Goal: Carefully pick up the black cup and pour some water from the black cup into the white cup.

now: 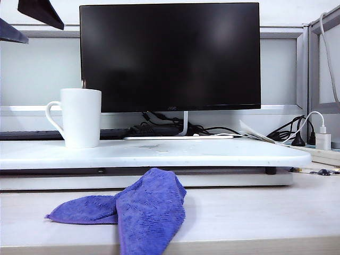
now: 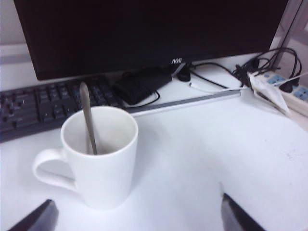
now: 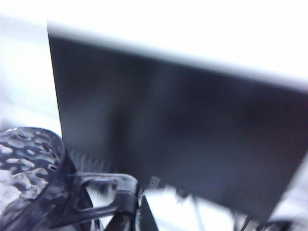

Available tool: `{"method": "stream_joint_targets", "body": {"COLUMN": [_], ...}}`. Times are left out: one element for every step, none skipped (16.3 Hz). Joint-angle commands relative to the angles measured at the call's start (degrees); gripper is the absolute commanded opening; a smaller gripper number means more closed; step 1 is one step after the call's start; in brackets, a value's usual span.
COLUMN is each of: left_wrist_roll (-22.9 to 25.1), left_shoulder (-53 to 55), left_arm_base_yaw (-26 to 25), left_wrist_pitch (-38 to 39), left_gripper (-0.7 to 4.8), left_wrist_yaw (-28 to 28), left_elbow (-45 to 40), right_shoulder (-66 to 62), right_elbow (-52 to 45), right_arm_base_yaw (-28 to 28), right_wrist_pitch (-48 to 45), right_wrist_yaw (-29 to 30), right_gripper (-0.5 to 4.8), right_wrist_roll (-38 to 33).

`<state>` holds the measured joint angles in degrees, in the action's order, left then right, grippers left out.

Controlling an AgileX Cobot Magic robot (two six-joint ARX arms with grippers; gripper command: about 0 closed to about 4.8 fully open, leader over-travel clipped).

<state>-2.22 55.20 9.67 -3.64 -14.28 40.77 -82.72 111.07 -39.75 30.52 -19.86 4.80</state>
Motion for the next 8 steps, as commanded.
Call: {"method": "stream_joint_targets", "body": {"left_wrist_roll": [-1.2, -2.2, -2.7, -2.7, -2.7, -2.7, -2.7, -2.7], "left_shoulder": [-0.5, -0.6, -0.6, -0.6, -0.6, -0.6, -0.6, -0.6], "left_arm_base_yaw": [-0.1, -0.1, -0.1, -0.1, -0.1, -0.1, -0.1, -0.1], "left_wrist_pitch": [-2.5, -3.0, -3.3, -3.3, -3.3, -3.3, -3.3, -3.3], "left_gripper": [4.79, 4.79, 4.79, 4.79, 4.79, 4.79, 4.79, 4.79], "left_wrist_yaw": [-0.1, -0.1, -1.1, -1.5, -1.6, -1.6, -1.6, -1.6], "left_elbow": [0.3, 0.3, 0.3, 0.3, 0.3, 0.3, 0.3, 0.3], "right_shoulder": [8.5, 11.4, 16.4, 19.2, 21.3, 22.8, 24.3, 26.5], "right_elbow": [0.6, 0.6, 0.6, 0.6, 0.5, 0.5, 0.5, 0.4], "right_arm_base_yaw": [0.0, 0.0, 0.0, 0.0, 0.0, 0.0, 0.0, 0.0], "right_wrist_pitch": [1.0, 3.5, 9.2, 12.8, 15.8, 18.6, 22.1, 27.5], "right_wrist_yaw": [-2.6, -3.1, -4.1, -4.3, -4.3, -4.3, -4.3, -4.3], "right_gripper": [-0.03, -0.03, -0.03, -0.03, -0.03, -0.03, -0.03, -0.03], "right_wrist_roll": [0.5, 1.4, 1.6, 1.6, 1.6, 1.6, 1.6, 1.2]}}
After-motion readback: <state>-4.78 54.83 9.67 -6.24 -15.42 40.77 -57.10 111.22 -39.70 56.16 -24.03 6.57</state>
